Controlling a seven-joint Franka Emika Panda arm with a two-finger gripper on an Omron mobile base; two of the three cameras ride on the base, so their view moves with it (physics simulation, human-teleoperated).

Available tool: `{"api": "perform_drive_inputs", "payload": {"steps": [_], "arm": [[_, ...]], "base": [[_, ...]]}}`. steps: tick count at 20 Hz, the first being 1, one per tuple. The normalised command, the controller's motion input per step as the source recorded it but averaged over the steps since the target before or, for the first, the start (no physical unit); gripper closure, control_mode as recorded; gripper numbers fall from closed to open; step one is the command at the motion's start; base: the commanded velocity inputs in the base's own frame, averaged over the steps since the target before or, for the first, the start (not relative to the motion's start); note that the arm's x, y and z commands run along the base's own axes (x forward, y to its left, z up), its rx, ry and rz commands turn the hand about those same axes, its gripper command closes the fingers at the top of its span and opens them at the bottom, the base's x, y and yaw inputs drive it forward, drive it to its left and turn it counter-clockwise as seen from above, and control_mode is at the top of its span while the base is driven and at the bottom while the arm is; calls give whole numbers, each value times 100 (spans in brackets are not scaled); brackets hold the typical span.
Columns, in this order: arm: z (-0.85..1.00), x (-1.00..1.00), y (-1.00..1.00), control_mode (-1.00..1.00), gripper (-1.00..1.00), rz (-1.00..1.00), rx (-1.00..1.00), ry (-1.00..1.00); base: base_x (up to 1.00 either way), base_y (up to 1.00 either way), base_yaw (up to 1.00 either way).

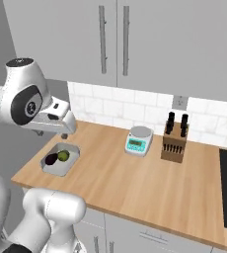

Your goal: Take the meat container that has the shrimp and place it on the second highest rack of the freezer. Then take the vegetable container that has the lime and eggplant and place it on the highest rack of the freezer.

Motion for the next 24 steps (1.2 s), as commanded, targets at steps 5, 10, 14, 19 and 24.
{"api": "perform_drive_inputs", "payload": {"steps": [5,10,14,19,24], "arm": [[-86,40,9,-100,-100,0,2,17],[-83,38,23,-100,-100,0,1,14],[-63,56,25,-100,-100,0,0,4],[-72,56,23,-100,-100,0,1,0],[-65,32,22,-100,-100,0,2,0]], "base": [[0,0,0],[0,0,0],[0,0,0],[0,0,0],[0,0,0]]}}
